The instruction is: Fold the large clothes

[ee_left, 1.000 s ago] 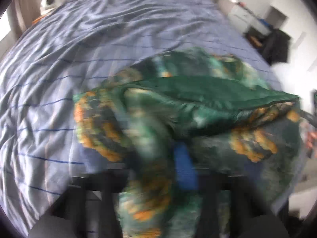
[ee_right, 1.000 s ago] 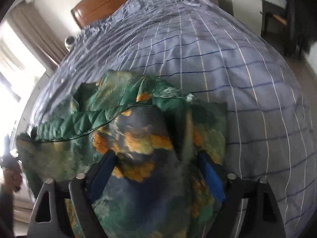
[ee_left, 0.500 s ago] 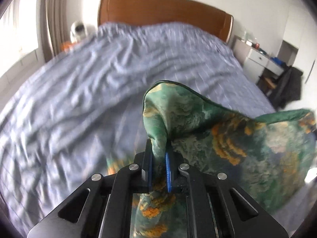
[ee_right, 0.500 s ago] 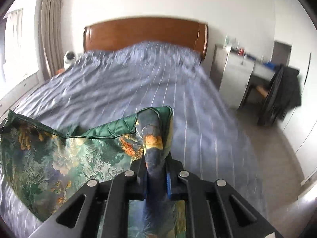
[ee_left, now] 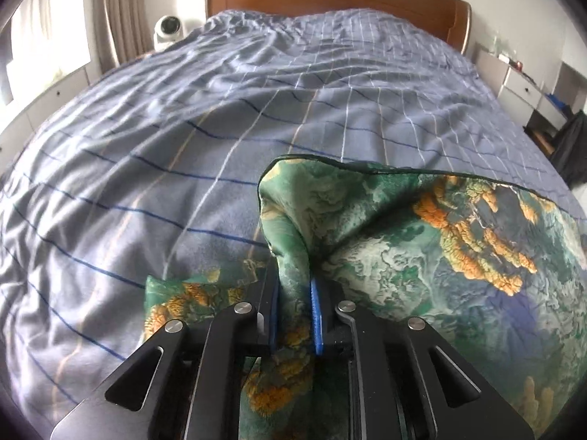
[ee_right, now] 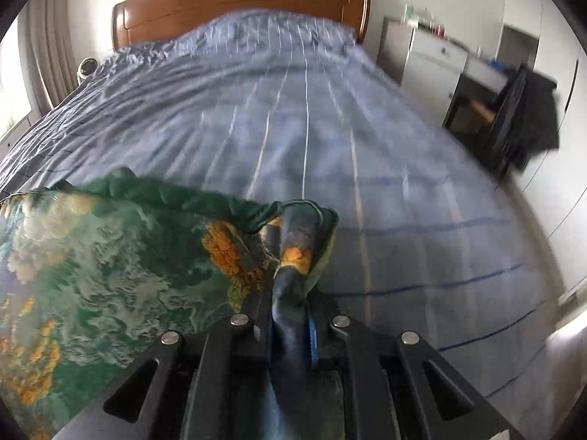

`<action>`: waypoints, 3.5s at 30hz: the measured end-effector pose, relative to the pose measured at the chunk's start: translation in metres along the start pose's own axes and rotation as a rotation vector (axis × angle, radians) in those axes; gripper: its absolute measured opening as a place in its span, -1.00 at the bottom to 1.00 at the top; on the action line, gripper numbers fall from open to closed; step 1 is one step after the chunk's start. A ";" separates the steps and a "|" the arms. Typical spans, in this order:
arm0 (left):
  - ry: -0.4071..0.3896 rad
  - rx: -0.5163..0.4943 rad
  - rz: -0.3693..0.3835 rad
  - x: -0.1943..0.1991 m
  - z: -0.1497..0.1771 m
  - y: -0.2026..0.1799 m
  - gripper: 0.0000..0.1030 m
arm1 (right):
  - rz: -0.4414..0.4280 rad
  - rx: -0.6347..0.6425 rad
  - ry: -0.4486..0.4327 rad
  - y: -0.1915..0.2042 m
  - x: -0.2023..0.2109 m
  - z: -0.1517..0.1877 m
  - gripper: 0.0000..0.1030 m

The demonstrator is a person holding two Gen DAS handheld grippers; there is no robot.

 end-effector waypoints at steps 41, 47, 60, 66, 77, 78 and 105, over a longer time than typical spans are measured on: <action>-0.108 0.012 0.061 0.137 0.026 0.030 0.93 | -0.217 0.064 -0.114 0.057 0.143 0.023 0.70; -0.117 0.064 0.099 0.158 0.081 0.034 0.93 | -0.220 0.083 -0.096 0.074 0.161 0.073 0.70; 0.104 -0.144 0.031 0.104 0.160 0.005 0.99 | -0.217 -0.058 -0.093 0.054 0.175 0.115 0.70; 0.124 -0.161 0.001 0.101 0.163 0.000 0.99 | -0.195 -0.094 -0.085 0.044 0.171 0.123 0.70; 0.078 -0.042 0.084 0.143 0.149 0.021 0.98 | -0.170 -0.097 -0.073 0.043 0.166 0.134 0.70; 0.038 -0.018 0.099 0.155 0.141 0.024 0.98 | -0.170 -0.100 -0.075 0.043 0.167 0.135 0.70; 0.031 -0.138 0.096 0.045 -0.006 -0.054 0.98 | -0.212 -0.134 -0.083 0.050 0.186 0.144 0.70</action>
Point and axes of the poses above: each gripper's, at about its wrist camera, not at the fingertips, and x roughly against the way its jaws point, y to its left, z to its underside, the point moved 7 cm from there along -x, roughly the way its jaws point, and after that the axes turned 4 degrees about -z, right-handed, at the moved point
